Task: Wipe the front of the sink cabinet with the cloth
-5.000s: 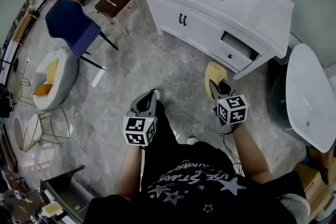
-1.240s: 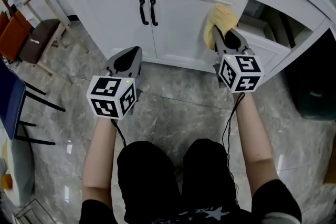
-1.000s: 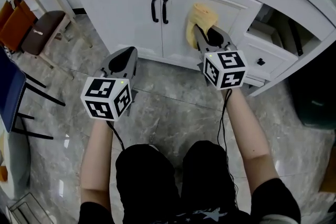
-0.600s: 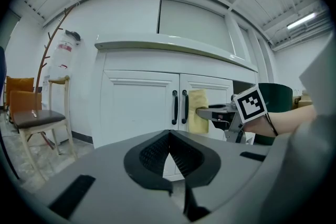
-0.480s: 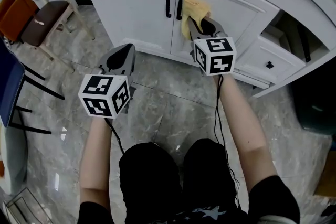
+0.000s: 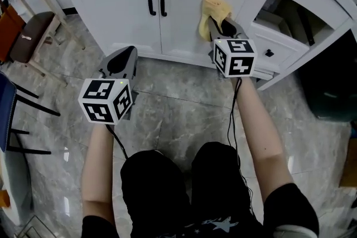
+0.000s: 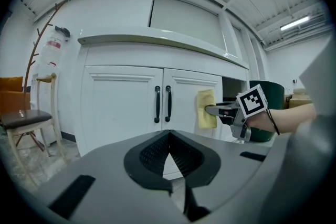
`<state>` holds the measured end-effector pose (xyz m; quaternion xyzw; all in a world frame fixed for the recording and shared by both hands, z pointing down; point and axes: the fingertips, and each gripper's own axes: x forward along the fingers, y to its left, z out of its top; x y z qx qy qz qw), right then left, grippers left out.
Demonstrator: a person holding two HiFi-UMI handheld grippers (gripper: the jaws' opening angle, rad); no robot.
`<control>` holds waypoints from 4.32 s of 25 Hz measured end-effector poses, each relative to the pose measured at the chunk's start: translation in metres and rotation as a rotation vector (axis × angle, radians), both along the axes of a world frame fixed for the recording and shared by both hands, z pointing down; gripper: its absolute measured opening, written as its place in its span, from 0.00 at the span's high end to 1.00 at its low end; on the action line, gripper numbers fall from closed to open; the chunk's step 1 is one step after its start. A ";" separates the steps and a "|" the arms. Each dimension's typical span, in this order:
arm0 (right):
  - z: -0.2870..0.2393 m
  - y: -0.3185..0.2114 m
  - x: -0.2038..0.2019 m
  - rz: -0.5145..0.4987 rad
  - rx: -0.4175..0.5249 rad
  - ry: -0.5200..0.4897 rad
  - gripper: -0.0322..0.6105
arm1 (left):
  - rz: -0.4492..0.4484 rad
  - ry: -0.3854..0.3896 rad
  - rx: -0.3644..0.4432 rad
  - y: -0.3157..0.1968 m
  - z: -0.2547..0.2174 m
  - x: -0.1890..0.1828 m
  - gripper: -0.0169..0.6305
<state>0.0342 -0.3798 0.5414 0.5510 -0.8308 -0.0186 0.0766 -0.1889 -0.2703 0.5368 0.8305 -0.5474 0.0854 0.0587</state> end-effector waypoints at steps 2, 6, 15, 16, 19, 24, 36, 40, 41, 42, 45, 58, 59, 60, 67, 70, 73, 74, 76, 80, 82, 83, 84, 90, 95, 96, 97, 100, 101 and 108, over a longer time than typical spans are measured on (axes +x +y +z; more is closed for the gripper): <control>0.002 0.004 0.019 0.028 -0.005 0.003 0.85 | 0.024 -0.003 -0.004 -0.001 0.002 0.016 0.95; 0.004 0.014 0.057 0.080 -0.008 0.018 0.85 | 0.074 0.002 -0.007 -0.004 0.004 0.051 0.95; 0.015 0.028 0.114 0.171 -0.035 0.009 0.85 | 0.184 -0.006 -0.028 -0.002 0.016 0.112 0.95; 0.016 0.028 0.116 0.171 -0.033 0.014 0.85 | 0.187 -0.006 -0.029 -0.002 0.017 0.114 0.95; 0.016 0.028 0.112 0.162 -0.024 0.027 0.85 | 0.180 0.008 -0.040 -0.004 0.021 0.114 0.95; 0.021 0.030 0.084 0.101 -0.030 -0.001 0.85 | 0.155 0.016 -0.054 -0.010 0.030 0.100 0.95; 0.086 0.010 -0.079 -0.138 -0.087 -0.015 0.85 | 0.072 0.023 -0.100 -0.036 0.060 0.022 0.95; 0.106 -0.003 -0.114 -0.152 -0.101 -0.004 0.85 | 0.063 0.020 -0.121 -0.041 0.074 0.006 0.95; 0.110 -0.007 -0.119 -0.150 -0.105 0.002 0.85 | 0.063 0.021 -0.125 -0.043 0.076 0.004 0.95; 0.112 -0.010 -0.122 -0.146 -0.108 0.005 0.85 | 0.064 0.023 -0.126 -0.044 0.078 0.003 0.95; 0.116 -0.016 -0.124 -0.123 -0.115 -0.003 0.85 | 0.072 0.025 -0.126 -0.046 0.079 0.001 0.95; 0.122 -0.010 -0.049 0.021 -0.120 -0.014 0.85 | 0.139 -0.012 -0.133 -0.039 0.080 0.037 0.95; 0.122 -0.009 -0.038 0.040 -0.119 -0.014 0.85 | 0.148 -0.015 -0.134 -0.037 0.081 0.042 0.95; 0.123 -0.007 -0.028 0.060 -0.119 -0.017 0.85 | 0.155 -0.018 -0.134 -0.036 0.081 0.047 0.95; 0.121 0.006 0.044 0.177 -0.116 -0.023 0.85 | 0.204 -0.037 -0.145 -0.029 0.084 0.085 0.95; 0.121 0.014 0.074 0.228 -0.112 -0.028 0.85 | 0.226 -0.053 -0.146 -0.026 0.085 0.103 0.95; 0.123 0.022 0.096 0.256 -0.119 -0.033 0.85 | 0.238 -0.057 -0.150 -0.021 0.086 0.115 0.95; 0.123 0.024 0.101 0.262 -0.122 -0.037 0.85 | 0.240 -0.057 -0.153 -0.020 0.086 0.117 0.95; 0.123 0.027 0.108 0.273 -0.124 -0.046 0.85 | 0.240 -0.059 -0.160 -0.016 0.089 0.119 0.95; 0.123 0.030 0.114 0.276 -0.123 -0.041 0.85 | 0.230 -0.071 -0.166 -0.012 0.092 0.119 0.95; 0.122 0.031 0.109 0.260 -0.117 -0.020 0.85 | 0.222 -0.072 -0.163 -0.011 0.091 0.116 0.95; 0.122 0.032 0.103 0.245 -0.112 -0.009 0.85 | 0.218 -0.070 -0.161 -0.011 0.090 0.114 0.95; 0.122 0.033 0.095 0.226 -0.108 0.000 0.85 | 0.213 -0.068 -0.159 -0.010 0.089 0.111 0.95; 0.135 0.028 0.023 0.090 -0.108 0.006 0.85 | 0.150 -0.073 -0.164 -0.013 0.096 0.071 0.95; 0.156 0.018 -0.045 -0.008 -0.117 0.008 0.85 | 0.087 -0.057 -0.186 -0.018 0.111 0.027 0.95; 0.159 0.015 -0.058 -0.025 -0.118 0.009 0.85 | 0.077 -0.052 -0.191 -0.019 0.114 0.019 0.95; 0.163 0.013 -0.071 -0.041 -0.121 0.009 0.85 | 0.070 -0.049 -0.195 -0.020 0.118 0.012 0.95; 0.175 0.005 -0.104 -0.083 -0.132 0.020 0.85 | 0.059 -0.049 -0.203 -0.025 0.126 -0.004 0.95; 0.179 0.003 -0.114 -0.096 -0.133 0.031 0.85 | 0.057 -0.051 -0.204 -0.026 0.129 -0.009 0.95; 0.199 -0.009 -0.148 -0.115 -0.132 0.102 0.85 | 0.043 -0.025 -0.215 -0.034 0.141 -0.028 0.95</control>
